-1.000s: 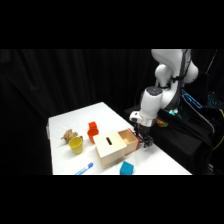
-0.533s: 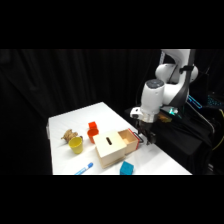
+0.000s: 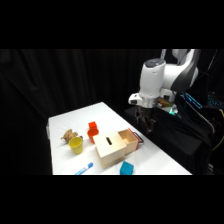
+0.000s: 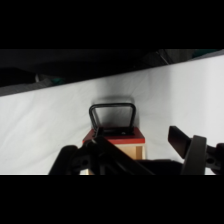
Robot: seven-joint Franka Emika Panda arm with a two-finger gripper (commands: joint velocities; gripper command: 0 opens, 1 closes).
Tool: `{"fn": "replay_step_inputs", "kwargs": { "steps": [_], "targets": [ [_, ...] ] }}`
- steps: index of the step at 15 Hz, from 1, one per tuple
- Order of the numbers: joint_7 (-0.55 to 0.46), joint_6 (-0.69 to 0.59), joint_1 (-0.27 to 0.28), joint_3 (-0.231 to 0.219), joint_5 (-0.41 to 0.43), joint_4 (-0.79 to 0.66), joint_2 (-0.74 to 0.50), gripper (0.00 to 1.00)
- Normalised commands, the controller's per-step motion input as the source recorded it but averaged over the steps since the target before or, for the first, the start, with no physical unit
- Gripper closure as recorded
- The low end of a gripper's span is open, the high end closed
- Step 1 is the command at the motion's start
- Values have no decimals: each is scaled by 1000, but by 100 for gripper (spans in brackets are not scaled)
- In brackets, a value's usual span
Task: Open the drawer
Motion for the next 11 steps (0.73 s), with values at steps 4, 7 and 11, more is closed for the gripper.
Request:
{"fn": "replay_step_inputs", "kwargs": {
  "steps": [4, 7, 11],
  "targets": [
    [-327, -396, -66, -106, 81, 77, -436, 0],
    [-314, -391, -78, -75, 66, 186, -324, 0],
    [-405, -322, -45, -92, 132, 231, -142, 0]
  ]
}}
